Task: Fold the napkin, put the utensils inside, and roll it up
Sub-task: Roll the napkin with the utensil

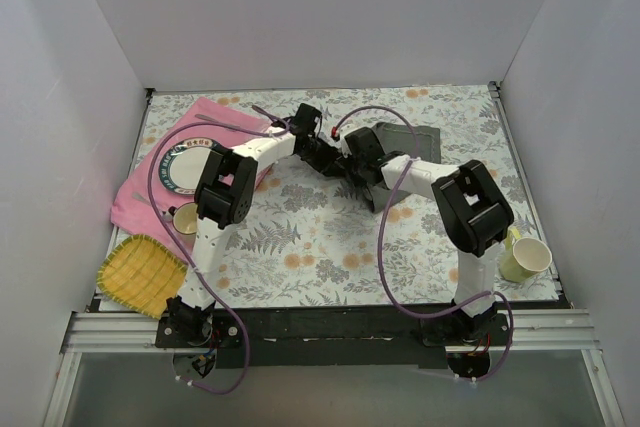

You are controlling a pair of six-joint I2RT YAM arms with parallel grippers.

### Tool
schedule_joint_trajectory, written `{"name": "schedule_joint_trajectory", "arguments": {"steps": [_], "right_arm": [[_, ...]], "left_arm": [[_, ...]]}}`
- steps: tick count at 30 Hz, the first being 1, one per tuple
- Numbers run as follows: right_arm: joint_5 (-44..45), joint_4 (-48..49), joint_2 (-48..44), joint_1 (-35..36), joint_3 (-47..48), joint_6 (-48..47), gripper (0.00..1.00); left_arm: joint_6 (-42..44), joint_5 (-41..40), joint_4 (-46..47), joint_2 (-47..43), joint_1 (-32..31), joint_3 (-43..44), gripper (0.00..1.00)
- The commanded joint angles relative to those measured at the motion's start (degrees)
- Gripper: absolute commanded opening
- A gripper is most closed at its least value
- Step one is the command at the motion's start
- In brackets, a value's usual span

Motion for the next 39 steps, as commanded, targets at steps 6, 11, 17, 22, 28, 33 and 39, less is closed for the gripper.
{"name": "schedule_joint_trajectory", "arguments": {"steps": [6, 11, 17, 22, 28, 33, 39], "right_arm": [[-27.64, -8.31, 2.66, -7.34, 0.05, 7.24, 0.01], [-40.75, -10.6, 4.68, -12.71, 2.33, 9.79, 0.01], [-54.56, -12.62, 11.09, -17.29, 4.88, 13.04, 0.01], [-60.89, -10.43, 13.73, -20.8, 4.36, 16.47, 0.01], [-63.98, -12.18, 18.31, -23.27, 6.47, 16.73, 0.01], [-64.06, -12.89, 19.63, -25.03, 6.73, 17.17, 0.01], [-63.8, -15.44, 20.86, -25.38, 9.28, 16.12, 0.01]], "left_arm": [[10.88, -7.36, -3.22, -8.27, 2.06, 0.33, 0.41], [13.43, -8.94, 1.34, -14.24, 2.06, -7.4, 0.43], [15.72, -8.59, 4.25, -15.31, 0.3, -9.61, 0.49], [15.9, -7.19, 5.92, -13.65, -2.33, -8.99, 0.4], [13.61, -2.97, 12.15, -11.19, -3.57, -11.27, 0.19], [12.21, -1.65, 15.06, -10.13, -3.92, -11.98, 0.12], [11.06, -1.21, 18.14, -8.11, -3.92, -12.24, 0.07]]}}
